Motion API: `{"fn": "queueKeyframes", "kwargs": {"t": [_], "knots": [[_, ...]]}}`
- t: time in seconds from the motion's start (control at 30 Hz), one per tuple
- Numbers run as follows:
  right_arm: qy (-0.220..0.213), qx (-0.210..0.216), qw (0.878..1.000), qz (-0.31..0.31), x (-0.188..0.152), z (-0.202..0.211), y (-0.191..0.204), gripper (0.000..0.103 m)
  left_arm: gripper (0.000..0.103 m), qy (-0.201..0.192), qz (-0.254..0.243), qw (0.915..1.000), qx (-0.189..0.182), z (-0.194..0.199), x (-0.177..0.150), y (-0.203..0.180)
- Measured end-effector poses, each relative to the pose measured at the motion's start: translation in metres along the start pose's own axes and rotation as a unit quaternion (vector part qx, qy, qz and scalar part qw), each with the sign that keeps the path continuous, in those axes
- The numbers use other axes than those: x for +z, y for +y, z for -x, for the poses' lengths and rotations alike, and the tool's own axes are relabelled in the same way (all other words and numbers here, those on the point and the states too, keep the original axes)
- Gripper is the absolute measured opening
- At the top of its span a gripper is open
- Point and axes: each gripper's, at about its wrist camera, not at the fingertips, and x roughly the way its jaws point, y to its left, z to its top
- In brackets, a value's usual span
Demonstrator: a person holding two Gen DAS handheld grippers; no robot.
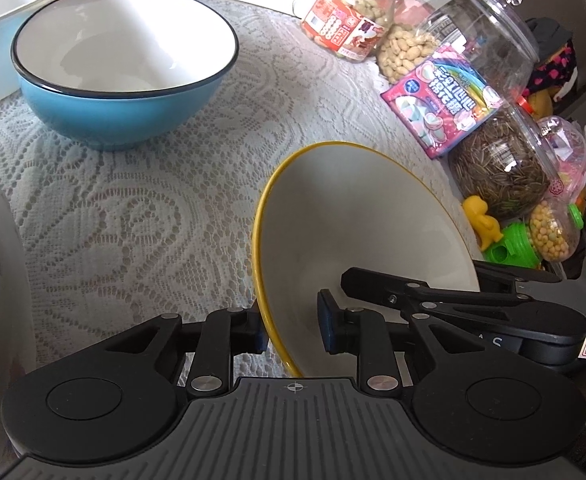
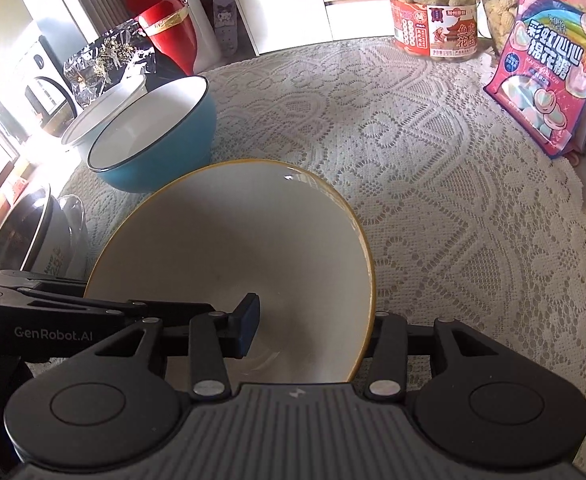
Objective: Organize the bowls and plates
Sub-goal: 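Carry the gold-rimmed bowl with both tools over the steel bowl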
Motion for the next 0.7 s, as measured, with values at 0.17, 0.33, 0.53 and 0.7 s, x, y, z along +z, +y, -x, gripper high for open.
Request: {"fn": "queueKeyframes", "kwargs": {"t": [0.17, 0.33, 0.53, 0.7], "knots": [[0.004, 0.008, 1.000, -0.008, 0.0008, 0.0000, -0.0024, 0.047, 0.027, -0.004, -0.008, 0.9999, 0.009, -0.0002, -0.0017, -0.0043], [0.004, 0.008, 1.000, -0.001, 0.0002, -0.0006, -0.0004, 0.052, 0.025, -0.004, 0.005, 0.9999, 0.012, -0.0004, -0.0019, -0.0037], [0.008, 0.037, 0.999, -0.023, 0.0018, -0.0011, -0.0045, 0.069, 0.017, -0.001, 0.015, 0.9998, 0.012, 0.0001, -0.0006, 0.0006], [0.002, 0.044, 0.998, -0.035, 0.0001, -0.0007, -0.0051, 0.073, 0.016, 0.001, 0.020, 0.9998, 0.009, 0.0003, 0.0005, 0.0030]]}}
